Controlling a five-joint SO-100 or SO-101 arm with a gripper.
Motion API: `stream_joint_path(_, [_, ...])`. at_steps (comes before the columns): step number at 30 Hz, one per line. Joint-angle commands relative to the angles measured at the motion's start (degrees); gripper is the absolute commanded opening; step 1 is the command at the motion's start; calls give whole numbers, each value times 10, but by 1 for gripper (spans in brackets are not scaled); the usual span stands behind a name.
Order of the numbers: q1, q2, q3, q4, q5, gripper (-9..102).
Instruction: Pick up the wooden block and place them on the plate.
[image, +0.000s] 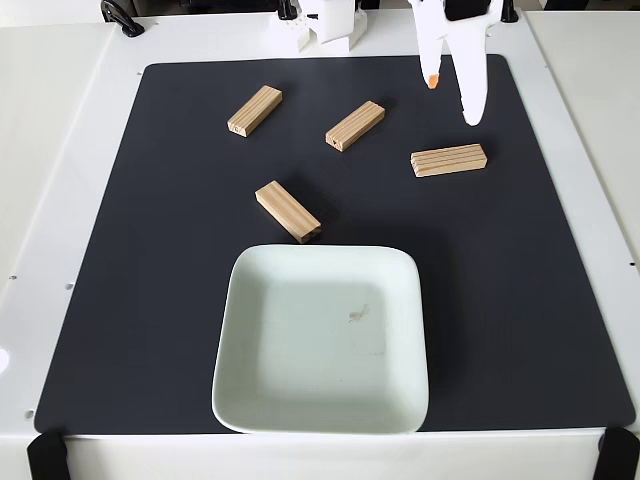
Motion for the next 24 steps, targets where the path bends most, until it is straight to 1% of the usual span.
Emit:
stream_joint_path(1, [-17, 1, 1, -7, 14, 39])
stream_joint_path(9, [-26, -79, -14, -7, 17, 39])
stream_joint_path(16, [-26, -149, -95, -7, 17, 39])
stream_joint_path(24, [-25, -207, -127, -7, 15, 39])
